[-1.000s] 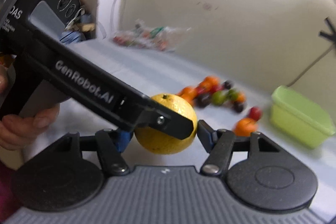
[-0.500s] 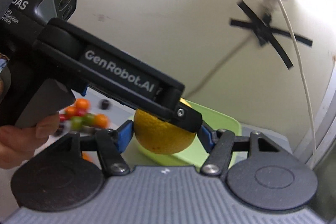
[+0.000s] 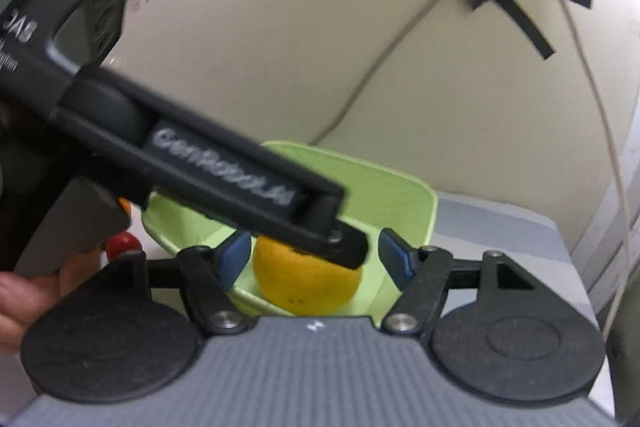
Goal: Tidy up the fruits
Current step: 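Carry the lemon with both tools over the green basket and release it, then move the left tool to a mandarin while the right tool approaches a dark plum tomato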
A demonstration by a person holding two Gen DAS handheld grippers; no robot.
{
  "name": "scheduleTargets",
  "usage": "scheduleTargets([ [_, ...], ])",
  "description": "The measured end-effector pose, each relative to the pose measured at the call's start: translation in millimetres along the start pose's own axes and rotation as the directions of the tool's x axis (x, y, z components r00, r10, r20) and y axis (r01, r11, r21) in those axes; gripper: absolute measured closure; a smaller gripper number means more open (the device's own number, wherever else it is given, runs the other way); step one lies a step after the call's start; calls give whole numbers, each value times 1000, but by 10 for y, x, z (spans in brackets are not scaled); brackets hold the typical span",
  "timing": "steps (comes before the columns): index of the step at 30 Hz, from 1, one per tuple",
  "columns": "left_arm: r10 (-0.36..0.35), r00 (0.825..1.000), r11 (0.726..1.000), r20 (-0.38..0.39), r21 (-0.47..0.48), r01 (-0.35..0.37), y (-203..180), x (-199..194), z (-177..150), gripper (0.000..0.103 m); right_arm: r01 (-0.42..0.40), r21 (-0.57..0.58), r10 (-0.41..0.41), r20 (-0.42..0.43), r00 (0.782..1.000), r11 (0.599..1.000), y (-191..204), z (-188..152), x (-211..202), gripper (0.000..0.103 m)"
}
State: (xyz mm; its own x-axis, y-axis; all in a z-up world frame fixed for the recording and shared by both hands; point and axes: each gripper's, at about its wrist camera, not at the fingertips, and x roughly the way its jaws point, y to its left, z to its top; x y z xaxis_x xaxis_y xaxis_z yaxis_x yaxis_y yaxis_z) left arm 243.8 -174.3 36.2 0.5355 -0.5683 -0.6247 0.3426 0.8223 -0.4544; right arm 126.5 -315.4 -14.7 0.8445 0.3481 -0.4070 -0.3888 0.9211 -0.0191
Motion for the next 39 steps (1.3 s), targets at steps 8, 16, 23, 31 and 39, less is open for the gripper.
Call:
scheduleTargets([
  [8, -55, 964, 998, 261, 43, 45, 177, -1642, -257, 24, -26, 76, 17, 112, 994, 997, 212, -158, -807, 46],
  [16, 286, 900, 955, 329, -28, -294, 859, -2649, -1182, 24, -103, 109, 91, 111, 990, 989, 885, -539, -1016, 68],
  [23, 274, 933, 959, 234, -132, -249, 1194, -2612, -1727, 25, -172, 143, 164, 67, 984, 975, 1448, -656, -887, 73],
  [31, 252, 942, 966, 222, -9, -257, 1009, -2396, -1803, 25, -137, 151, 132, 38, 990, 979, 1533, -524, -754, 73],
  [39, 296, 933, 950, 204, 36, -310, 912, -2078, -1694, 24, -206, 123, 206, 14, 978, 971, 1588, -247, -443, 73],
])
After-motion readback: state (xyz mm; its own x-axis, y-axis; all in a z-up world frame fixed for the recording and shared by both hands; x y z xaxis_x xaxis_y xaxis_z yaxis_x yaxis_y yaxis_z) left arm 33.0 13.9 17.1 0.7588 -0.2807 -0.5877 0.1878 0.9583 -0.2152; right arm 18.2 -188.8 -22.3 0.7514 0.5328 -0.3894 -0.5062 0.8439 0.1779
